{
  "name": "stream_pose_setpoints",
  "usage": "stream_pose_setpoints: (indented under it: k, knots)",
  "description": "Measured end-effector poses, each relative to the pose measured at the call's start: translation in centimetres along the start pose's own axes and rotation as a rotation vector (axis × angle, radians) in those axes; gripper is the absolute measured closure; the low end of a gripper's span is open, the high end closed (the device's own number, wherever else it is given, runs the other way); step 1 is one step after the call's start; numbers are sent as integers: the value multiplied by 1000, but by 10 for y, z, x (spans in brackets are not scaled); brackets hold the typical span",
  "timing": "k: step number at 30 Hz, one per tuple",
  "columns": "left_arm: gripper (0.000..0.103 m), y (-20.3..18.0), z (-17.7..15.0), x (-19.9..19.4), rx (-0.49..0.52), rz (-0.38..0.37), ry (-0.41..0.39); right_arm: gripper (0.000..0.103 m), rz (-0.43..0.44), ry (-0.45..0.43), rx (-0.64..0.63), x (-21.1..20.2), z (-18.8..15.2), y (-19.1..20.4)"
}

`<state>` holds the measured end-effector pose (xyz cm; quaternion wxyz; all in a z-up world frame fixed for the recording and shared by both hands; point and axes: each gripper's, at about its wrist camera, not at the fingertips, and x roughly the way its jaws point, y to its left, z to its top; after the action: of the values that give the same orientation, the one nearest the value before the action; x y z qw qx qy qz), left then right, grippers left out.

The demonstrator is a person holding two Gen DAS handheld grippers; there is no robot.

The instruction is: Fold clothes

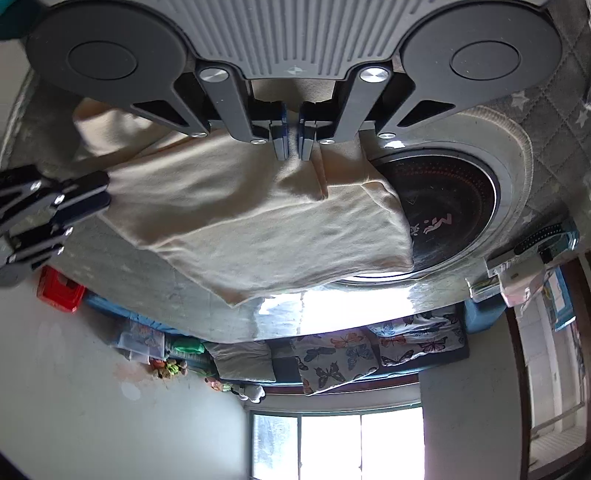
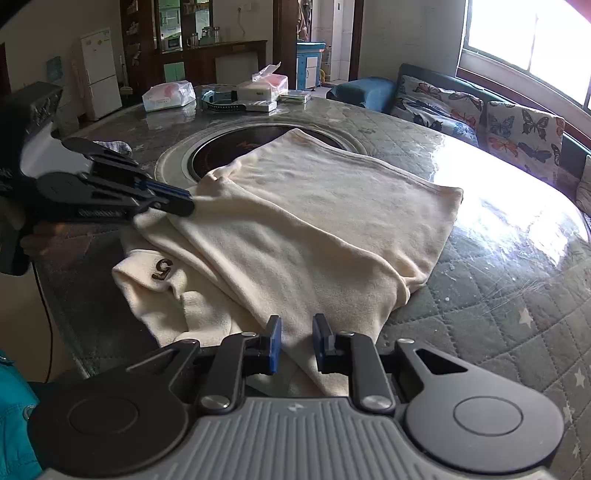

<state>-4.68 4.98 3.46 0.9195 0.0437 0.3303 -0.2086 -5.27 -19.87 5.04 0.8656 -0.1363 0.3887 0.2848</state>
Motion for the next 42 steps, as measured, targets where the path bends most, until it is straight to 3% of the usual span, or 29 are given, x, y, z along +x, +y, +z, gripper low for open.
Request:
stream_pose_setpoints:
  k: [6, 11, 15, 19, 24, 27, 33, 39, 42]
  knots:
    - [93, 6, -5, 9, -7, 28, 75, 85, 7, 11, -17, 0, -2, 0]
    - [82, -3, 0, -2, 80, 104, 1, 85, 12, -27, -17, -7, 3, 1]
    - [82, -7, 12, -4, 89, 59, -51, 85, 19, -45, -6, -2, 10, 0]
    - [83, -8, 13, 11, 101, -10, -46, 85, 57, -26, -3, 11, 13, 4]
    - [83, -3, 6, 30, 128, 61, -2, 86, 115, 33, -69, 15, 6, 21]
    - [82, -3, 5, 24, 125, 52, -14, 86, 131, 34, -98, 12, 6, 29]
    - [82, -10, 10, 16, 139, 9, -47, 84, 125, -60, -47, 20, 31, 20]
    - [82, -6, 9, 26, 136, 15, -25, 82, 197, -23, -8, 47, 37, 19]
    - [82, -3, 8, 23, 128, 39, -30, 80, 240, -26, -55, 42, 34, 31]
